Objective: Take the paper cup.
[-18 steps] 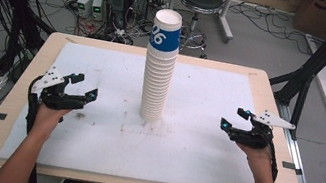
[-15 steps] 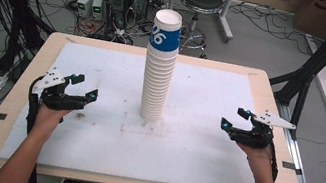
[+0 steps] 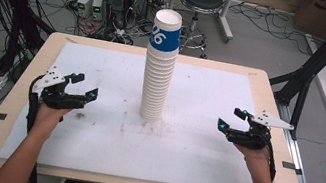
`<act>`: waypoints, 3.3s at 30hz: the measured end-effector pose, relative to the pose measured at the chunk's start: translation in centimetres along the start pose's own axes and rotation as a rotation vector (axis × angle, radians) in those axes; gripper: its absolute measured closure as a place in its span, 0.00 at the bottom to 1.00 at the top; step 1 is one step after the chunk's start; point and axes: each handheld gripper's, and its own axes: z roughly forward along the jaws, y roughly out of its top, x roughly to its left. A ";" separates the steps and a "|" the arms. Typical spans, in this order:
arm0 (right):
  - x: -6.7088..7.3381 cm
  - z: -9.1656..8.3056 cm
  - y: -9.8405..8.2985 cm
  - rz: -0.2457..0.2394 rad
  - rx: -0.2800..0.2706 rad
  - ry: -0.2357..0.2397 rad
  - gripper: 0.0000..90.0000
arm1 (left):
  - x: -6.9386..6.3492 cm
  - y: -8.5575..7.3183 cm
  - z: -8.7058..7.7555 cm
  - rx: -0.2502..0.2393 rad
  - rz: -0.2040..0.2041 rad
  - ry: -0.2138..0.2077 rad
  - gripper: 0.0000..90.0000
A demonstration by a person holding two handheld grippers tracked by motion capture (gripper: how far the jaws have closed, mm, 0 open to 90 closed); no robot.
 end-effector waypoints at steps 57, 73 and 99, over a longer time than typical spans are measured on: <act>9.4 12.1 17.3 -0.171 -0.087 0.334 0.17 | -0.1 0.6 0.1 -0.002 -0.011 -0.007 0.20; 9.2 11.8 17.2 -0.183 -0.084 0.342 0.18 | -1.0 12.9 0.8 -0.095 0.084 -0.165 0.20; 9.1 11.8 17.3 -0.197 -0.085 0.341 0.19 | -8.5 22.8 8.7 -0.025 0.210 -0.443 0.19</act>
